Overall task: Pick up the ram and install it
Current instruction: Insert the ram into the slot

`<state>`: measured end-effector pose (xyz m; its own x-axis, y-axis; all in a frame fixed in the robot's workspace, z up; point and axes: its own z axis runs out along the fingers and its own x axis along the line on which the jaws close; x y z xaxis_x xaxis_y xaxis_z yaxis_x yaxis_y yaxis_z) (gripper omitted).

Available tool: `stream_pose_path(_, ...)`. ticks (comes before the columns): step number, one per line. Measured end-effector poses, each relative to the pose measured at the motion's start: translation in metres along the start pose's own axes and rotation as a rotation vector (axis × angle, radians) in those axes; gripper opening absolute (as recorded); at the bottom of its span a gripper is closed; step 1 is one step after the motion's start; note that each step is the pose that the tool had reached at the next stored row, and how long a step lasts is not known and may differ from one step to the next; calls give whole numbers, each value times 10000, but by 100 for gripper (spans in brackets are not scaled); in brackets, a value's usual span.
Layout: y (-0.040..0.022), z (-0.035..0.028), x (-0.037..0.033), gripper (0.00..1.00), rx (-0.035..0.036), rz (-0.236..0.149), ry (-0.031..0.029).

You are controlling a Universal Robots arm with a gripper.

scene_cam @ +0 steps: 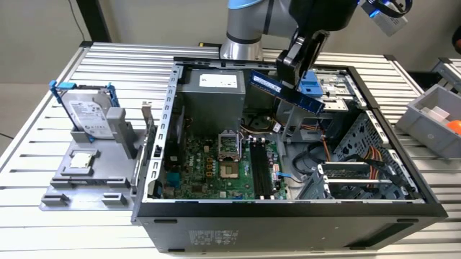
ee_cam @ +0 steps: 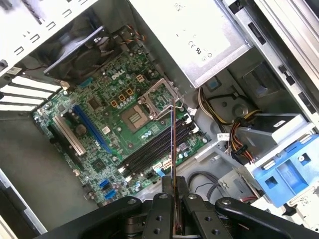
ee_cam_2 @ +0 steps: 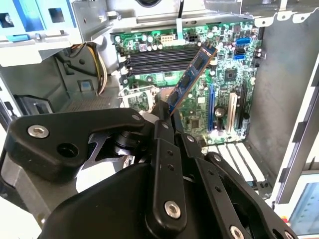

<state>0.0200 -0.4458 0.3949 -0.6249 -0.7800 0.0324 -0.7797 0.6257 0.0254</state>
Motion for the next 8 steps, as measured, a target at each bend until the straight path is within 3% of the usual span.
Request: stream_pose_path(8, 0, 0, 0, 0, -15, 492, -12)
